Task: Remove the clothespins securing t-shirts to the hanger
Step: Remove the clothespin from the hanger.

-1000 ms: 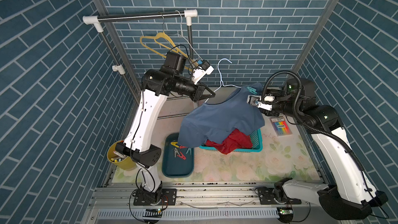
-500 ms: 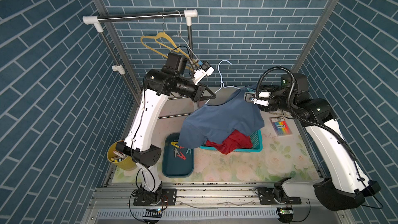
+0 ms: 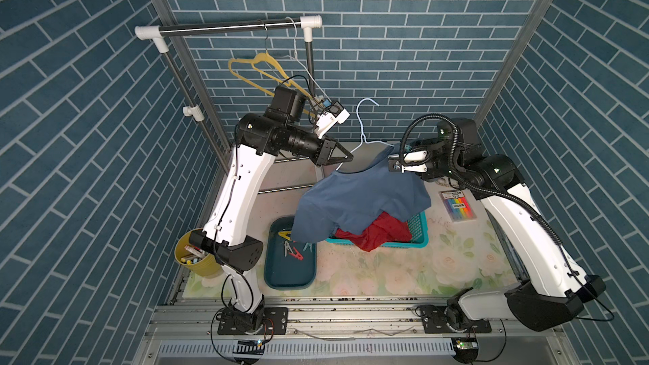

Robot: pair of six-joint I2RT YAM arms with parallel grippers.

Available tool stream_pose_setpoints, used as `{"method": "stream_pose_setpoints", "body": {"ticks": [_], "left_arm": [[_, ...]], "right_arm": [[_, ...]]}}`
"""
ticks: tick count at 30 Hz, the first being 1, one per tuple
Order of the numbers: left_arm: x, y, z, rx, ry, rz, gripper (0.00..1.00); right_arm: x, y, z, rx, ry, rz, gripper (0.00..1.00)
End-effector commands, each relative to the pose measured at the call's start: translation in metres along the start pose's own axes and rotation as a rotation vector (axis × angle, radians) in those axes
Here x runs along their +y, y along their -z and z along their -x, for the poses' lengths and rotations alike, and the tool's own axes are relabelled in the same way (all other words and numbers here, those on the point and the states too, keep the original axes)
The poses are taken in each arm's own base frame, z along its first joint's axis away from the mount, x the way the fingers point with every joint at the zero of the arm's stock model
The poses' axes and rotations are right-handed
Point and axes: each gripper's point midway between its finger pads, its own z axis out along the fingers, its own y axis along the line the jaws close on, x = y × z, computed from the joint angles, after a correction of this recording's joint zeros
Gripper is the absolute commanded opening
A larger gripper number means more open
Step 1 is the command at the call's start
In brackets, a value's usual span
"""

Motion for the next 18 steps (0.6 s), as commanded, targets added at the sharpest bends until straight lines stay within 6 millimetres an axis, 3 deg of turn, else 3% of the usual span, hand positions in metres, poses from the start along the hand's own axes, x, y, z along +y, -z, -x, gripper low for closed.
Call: {"method": "stream_pose_setpoints", "body": {"ticks": [1, 5, 8, 14, 18], "left_arm": [[-0.006, 0.004, 0.004, -0.020, -0.016, -0.024, 0.00], [-0.005, 0.003, 0.003, -0.017, -0.013, -0.024, 0.00], [-0.005, 0.003, 0.003, -0.018, -0.013, -0.025, 0.00], [-0.003, 0.001, 0.004, -0.017, -0.015, -0.024, 0.00], [0.002, 0.000, 0.003, -0.011, -0.028, -0.005, 0.00]], "right_arm": [[-0.004, -0.004, -0.007, 0.056, 0.089, -0.019, 0.40], [-0.006, -0.002, -0.010, 0.072, 0.107, -0.032, 0.19], [-0.008, 0.001, -0.010, 0.073, 0.115, -0.042, 0.10], [-0.009, 0.003, -0.009, 0.065, 0.106, -0.044, 0.01], [-0.012, 0.009, -0.007, 0.049, 0.054, -0.054, 0.00]]}}
